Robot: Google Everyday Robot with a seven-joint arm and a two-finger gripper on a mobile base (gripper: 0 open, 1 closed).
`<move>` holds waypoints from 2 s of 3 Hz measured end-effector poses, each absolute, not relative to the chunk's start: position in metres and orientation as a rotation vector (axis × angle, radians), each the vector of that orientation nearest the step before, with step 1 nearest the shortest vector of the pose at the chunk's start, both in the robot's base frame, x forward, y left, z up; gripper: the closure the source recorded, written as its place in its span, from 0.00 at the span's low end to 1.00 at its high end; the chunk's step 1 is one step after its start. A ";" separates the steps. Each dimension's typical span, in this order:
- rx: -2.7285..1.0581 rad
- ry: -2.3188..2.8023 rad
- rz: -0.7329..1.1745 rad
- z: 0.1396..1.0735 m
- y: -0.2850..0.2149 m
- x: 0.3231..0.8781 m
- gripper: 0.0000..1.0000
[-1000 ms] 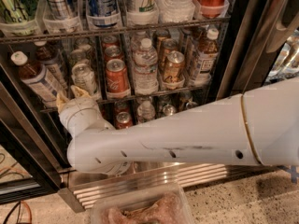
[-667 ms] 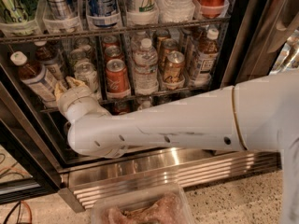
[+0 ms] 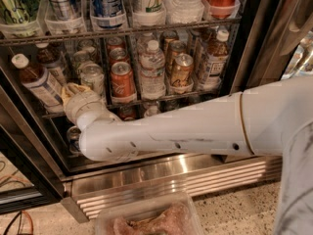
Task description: Pick 7up can from middle shelf of fridge
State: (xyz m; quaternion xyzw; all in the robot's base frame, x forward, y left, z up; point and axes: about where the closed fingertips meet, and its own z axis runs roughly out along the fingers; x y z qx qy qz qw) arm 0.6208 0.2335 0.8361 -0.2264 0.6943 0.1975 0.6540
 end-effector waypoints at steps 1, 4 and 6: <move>-0.514 1.572 0.451 0.836 0.234 0.621 1.00; -0.483 1.535 0.577 0.861 0.220 0.602 1.00; -0.500 1.513 0.646 0.872 0.209 0.582 1.00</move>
Offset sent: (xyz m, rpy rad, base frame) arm 0.0001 0.0001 -0.0001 0.0027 -0.0017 0.0027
